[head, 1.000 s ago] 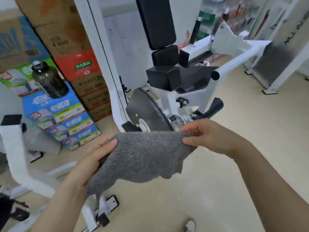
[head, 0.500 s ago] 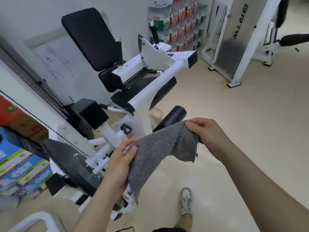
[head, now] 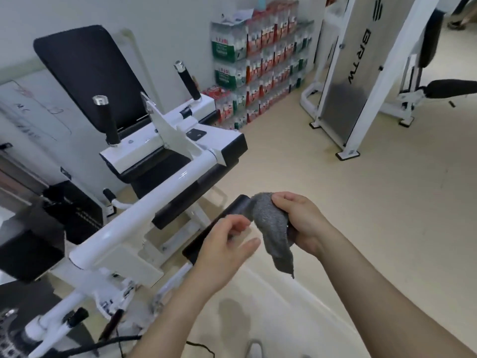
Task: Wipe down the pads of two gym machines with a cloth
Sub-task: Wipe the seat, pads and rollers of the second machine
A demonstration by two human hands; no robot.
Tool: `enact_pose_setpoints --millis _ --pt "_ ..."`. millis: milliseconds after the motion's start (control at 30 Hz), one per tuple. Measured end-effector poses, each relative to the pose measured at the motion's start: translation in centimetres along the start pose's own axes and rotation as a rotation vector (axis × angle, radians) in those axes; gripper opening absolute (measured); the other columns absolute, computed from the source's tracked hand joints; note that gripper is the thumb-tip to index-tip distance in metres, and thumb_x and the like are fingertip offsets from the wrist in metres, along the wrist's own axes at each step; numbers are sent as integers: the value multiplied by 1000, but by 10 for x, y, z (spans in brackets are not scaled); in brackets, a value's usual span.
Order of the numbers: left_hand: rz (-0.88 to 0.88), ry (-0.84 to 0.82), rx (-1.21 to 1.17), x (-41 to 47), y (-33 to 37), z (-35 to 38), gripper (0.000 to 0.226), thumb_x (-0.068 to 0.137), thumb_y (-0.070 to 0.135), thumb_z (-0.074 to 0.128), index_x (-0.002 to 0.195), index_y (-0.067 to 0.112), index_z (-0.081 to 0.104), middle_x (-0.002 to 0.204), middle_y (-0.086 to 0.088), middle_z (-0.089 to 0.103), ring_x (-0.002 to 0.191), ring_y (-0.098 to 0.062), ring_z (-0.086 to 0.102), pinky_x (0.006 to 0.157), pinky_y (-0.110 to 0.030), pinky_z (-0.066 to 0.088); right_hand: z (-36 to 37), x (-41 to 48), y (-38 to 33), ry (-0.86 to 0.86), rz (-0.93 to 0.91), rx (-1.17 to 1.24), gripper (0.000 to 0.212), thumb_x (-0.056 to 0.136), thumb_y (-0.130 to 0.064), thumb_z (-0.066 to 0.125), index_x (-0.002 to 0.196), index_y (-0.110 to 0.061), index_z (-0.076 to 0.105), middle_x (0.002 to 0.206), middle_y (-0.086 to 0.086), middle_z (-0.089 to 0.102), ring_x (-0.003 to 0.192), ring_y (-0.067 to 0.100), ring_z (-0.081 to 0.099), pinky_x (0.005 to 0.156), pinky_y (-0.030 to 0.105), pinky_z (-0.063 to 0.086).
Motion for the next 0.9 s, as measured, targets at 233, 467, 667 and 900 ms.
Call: enact_pose_setpoints --millis 233,467,667,900 --pt "-164 209 -94 107 30 74 14 83 29 67 96 26 63 89 1 68 81 -13 62 74 -23 53 -51 91 -51 -248 99 128 22 92 -23 57 103 -5 62 88 13 64 69 19 61 51 22 50" --pt "-314 426 -321 179 54 118 27 96 13 47 78 15 67 71 4 65 66 -8 56 64 -22 44 -113 168 -93 -570 150 -145 38 83 4 61 115 -18 60 96 7 68 81 23 61 76 33 54" --pt "-537 705 -577 232 42 122 19 94 22 49 92 10 64 85 -7 67 77 -17 62 72 -32 50 -126 254 -115 -546 -48 -673 22 79 5 59 92 -11 69 82 7 67 76 19 60 76 27 47" --pt "-597 808 -246 302 -2 113 25 94 31 50 83 16 67 82 2 68 81 -13 61 75 -30 46 -132 379 -130 -420 -383 -1421 14 81 -28 55 71 -30 64 80 -1 72 80 24 65 70 29 50"
Point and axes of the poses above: each hand's wrist, its own x-axis towards the middle knuckle, its own z-axis out of the palm, y = z × x, the point moved 2 cm from there along x, towards the middle knuckle
